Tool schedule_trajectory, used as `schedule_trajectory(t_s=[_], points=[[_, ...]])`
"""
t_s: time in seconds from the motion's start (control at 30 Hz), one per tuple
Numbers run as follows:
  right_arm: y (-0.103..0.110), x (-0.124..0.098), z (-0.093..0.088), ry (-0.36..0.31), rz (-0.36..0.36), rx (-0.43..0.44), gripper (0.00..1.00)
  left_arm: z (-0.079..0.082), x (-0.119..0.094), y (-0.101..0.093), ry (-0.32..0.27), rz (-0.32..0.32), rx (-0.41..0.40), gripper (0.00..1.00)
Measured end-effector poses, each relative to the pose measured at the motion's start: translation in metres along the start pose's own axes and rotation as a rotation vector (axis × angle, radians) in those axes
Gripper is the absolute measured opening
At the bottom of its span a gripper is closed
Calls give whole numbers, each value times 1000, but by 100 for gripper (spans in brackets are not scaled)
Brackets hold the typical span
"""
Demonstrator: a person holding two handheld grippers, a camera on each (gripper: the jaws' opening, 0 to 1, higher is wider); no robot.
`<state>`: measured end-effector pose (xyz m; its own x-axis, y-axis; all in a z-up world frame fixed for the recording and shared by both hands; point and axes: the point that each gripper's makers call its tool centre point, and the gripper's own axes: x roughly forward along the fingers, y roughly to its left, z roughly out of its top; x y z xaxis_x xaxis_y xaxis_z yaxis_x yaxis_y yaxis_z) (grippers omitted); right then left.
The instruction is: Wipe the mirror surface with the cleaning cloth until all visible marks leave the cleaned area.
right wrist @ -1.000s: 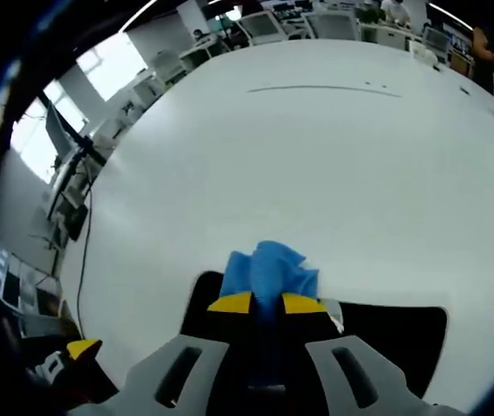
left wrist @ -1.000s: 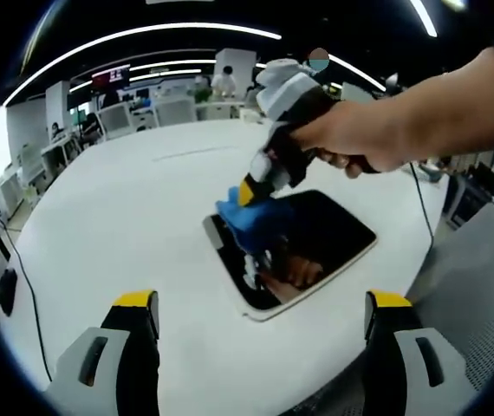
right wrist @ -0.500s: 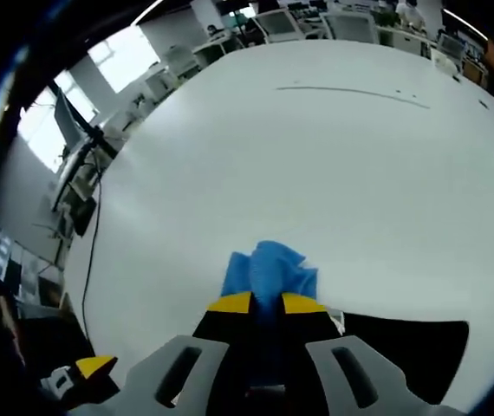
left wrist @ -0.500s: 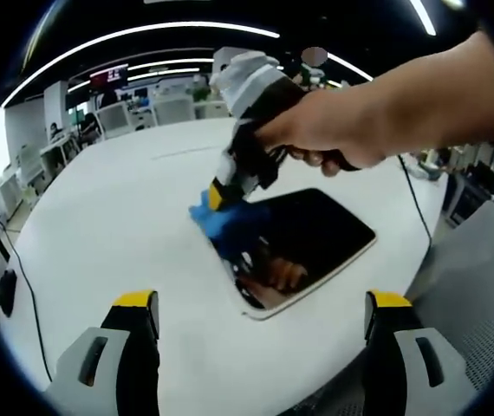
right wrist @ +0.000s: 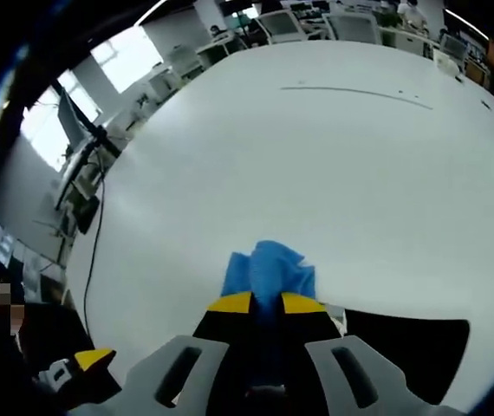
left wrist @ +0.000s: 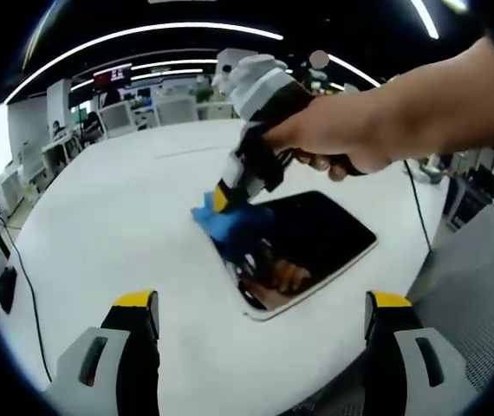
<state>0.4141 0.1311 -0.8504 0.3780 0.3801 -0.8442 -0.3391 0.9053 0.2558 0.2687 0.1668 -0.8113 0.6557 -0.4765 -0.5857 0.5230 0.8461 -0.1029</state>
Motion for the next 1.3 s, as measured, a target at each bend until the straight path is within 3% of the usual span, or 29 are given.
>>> schedule_trajectory(t_s=[0.83,1.3], points=[[25,-15,-39,18,36,-49,6,0,-1,1,1,9,14,99],[26,-17,-45,-5,38,-66,5,-1,-1,0,8,2,26,99]])
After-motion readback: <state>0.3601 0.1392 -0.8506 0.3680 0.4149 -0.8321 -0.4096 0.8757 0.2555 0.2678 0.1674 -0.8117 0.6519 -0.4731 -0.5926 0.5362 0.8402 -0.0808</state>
